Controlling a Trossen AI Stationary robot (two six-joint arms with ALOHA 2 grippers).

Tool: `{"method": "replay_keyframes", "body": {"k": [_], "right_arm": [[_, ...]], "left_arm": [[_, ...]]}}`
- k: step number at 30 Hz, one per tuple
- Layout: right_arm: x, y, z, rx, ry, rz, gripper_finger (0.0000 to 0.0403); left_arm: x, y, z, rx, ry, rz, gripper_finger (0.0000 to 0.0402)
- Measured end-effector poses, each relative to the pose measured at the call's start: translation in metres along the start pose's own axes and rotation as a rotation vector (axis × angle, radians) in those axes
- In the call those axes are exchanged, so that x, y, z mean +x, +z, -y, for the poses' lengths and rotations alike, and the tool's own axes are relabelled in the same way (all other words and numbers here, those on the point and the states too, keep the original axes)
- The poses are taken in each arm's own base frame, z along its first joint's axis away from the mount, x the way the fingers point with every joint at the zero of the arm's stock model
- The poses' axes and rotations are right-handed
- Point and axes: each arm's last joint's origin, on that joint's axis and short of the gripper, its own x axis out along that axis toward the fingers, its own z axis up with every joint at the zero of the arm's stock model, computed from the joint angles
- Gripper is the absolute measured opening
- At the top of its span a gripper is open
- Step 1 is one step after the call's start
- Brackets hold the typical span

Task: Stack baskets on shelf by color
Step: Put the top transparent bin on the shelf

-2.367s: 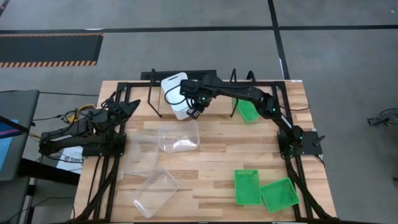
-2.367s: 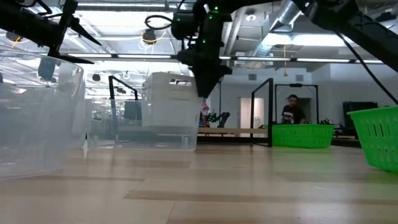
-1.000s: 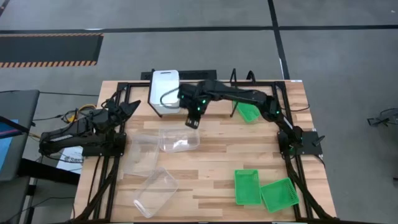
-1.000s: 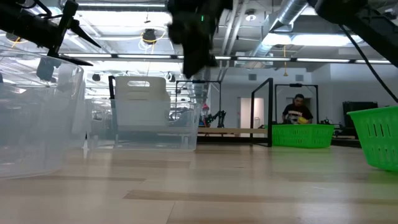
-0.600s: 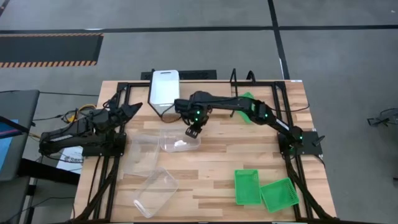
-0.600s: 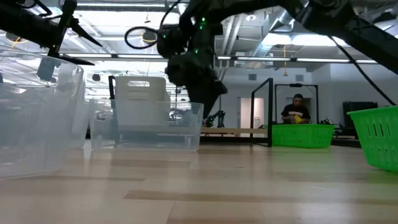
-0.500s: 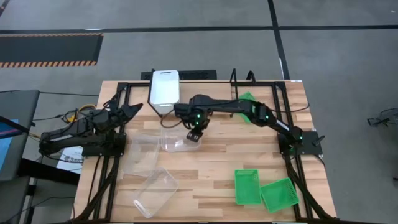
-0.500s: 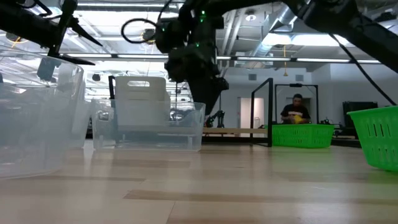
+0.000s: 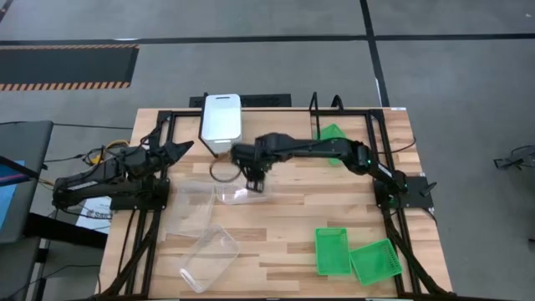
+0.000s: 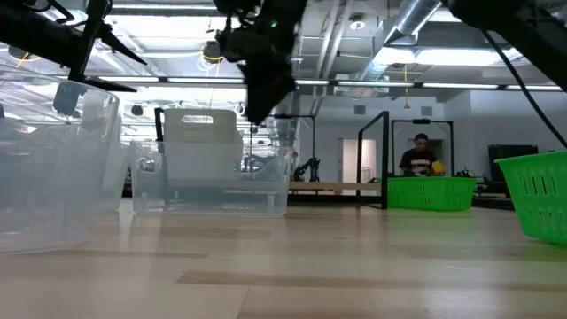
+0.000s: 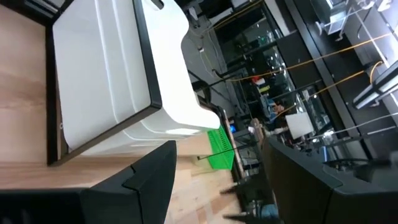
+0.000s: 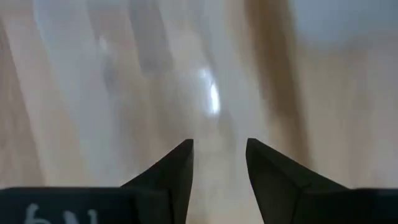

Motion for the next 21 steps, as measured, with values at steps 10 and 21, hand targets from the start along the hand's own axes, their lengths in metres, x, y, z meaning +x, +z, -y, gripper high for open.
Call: {"method": "replay_keyframes", "body": {"k": [10, 21], "right_arm": [[0.027, 0.01, 0.017, -0.248, 0.014, 0.063, 0.0186], [0.088, -0.004, 0.029, -0.284, 0.03, -0.111, 0.019]], "left_arm": [[0.0, -0.001, -0.001, 0.006, -0.003, -0.034, 0.0228], [0.0, -0.002, -0.004, 0.022, 0.035, -0.037, 0.0228]]}}
